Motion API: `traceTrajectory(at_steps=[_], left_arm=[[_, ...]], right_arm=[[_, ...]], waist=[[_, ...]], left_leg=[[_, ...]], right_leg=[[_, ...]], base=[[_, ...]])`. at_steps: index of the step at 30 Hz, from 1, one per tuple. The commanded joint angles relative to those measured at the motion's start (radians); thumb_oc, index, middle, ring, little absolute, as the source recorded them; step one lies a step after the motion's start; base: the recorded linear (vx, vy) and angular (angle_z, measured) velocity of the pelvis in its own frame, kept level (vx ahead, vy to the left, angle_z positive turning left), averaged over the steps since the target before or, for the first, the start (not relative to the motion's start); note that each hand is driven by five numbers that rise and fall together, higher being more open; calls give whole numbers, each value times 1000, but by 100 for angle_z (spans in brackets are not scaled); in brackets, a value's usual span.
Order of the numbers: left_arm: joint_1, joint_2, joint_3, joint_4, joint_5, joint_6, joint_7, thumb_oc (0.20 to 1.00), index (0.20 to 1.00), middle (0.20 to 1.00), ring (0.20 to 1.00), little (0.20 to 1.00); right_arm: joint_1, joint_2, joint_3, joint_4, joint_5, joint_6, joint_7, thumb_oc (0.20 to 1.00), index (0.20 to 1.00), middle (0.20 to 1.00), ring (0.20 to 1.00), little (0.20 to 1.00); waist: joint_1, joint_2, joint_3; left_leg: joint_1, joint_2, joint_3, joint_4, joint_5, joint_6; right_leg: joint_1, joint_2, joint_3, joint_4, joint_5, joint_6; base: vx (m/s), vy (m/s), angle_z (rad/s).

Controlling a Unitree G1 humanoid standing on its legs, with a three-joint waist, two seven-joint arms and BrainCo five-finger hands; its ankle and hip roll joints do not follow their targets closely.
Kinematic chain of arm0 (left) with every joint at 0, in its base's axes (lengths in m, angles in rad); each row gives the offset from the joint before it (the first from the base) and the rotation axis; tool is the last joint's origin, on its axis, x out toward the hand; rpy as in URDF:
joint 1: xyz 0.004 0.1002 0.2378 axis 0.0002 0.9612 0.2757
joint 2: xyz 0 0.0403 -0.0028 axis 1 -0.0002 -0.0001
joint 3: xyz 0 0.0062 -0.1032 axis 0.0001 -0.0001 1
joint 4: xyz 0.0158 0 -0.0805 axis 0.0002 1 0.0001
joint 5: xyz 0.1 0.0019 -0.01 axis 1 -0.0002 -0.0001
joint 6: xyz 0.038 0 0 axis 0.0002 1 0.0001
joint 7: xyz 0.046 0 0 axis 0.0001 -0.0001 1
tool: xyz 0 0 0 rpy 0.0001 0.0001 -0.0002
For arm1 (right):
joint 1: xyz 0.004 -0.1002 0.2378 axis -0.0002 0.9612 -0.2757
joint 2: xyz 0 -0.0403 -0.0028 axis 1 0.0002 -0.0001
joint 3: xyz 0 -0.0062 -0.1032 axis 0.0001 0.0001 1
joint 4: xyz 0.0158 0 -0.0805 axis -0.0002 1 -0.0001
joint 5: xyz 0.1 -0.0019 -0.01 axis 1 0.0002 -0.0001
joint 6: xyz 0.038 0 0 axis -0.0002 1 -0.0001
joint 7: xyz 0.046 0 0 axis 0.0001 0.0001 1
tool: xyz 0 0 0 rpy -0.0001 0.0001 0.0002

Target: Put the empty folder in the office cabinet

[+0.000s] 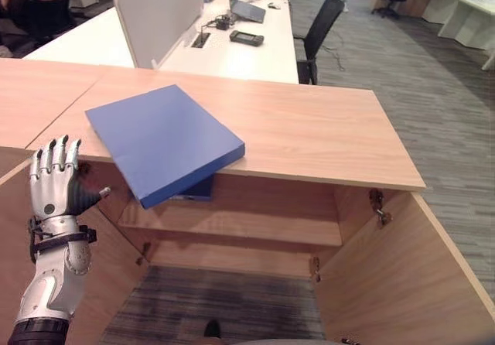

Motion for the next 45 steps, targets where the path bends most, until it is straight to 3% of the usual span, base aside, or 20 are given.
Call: traceTrajectory(at_steps=[1,18,39,40,41,42,43,45], left_arm=[[-71,60,3,-26,87,-8,9,1000,1000,1000,1000,1000],[-148,125,-158,-25,171,-41,-40,1000,1000,1000,1000,1000],[-266,107,-357,-45,169,-110,-100,1000,1000,1000,1000,1000],[-269,109,-366,-43,169,-113,-104,947,947,947,947,947],[-275,111,-380,-44,169,-120,-110,507,507,507,507,507],[-281,108,-396,-42,164,-128,-118,282,282,282,282,282],[-285,105,-411,-37,159,-133,-124,200,200,200,200,200],[-289,97,-425,-25,153,-134,-129,200,200,200,200,200]], right_arm=[[-67,8,19,38,-40,-24,-2,1000,1000,1000,1000,1000],[-56,-2,21,38,-47,-31,5,1000,1000,1000,1000,1000],[-52,-8,26,43,-55,-29,0,1000,1000,1000,1000,1000],[-52,-8,27,44,-54,-29,0,1000,1000,1000,1000,1000],[-52,-9,26,44,-55,-29,1,1000,1000,1000,1000,1000],[-53,-9,27,44,-54,-29,1,1000,1000,1000,1000,1000],[-52,-8,27,44,-55,-29,-1,1000,1000,1000,1000,1000],[-53,-10,27,45,-56,-28,-2,1000,1000,1000,1000,1000]], waist=[[4,-14,24],[-17,-14,17],[-37,-13,9],[-38,-12,9],[-37,-12,8],[-38,-12,8],[-39,-12,8],[-41,-12,8]], left_leg=[[66,-69,10,12,-160,26],[75,-71,22,12,-171,30],[87,-73,27,12,-178,33],[87,-73,27,12,-178,33],[88,-73,26,12,-179,34],[88,-73,27,12,-179,34],[89,-74,27,12,-179,35],[90,-74,28,12,-179,35]], right_leg=[[-39,65,4,8,39,14],[-43,66,18,8,44,17],[-40,68,24,8,42,17],[-40,68,24,8,42,17],[-39,68,25,8,42,17],[-39,68,25,8,42,17],[-38,68,25,8,42,17],[-39,67,24,8,44,17]], base=[[0,0,0],[1,0,0],[1,1,-1],[0,0,0],[0,0,0],[0,0,0],[0,0,0],[0,0,0]])
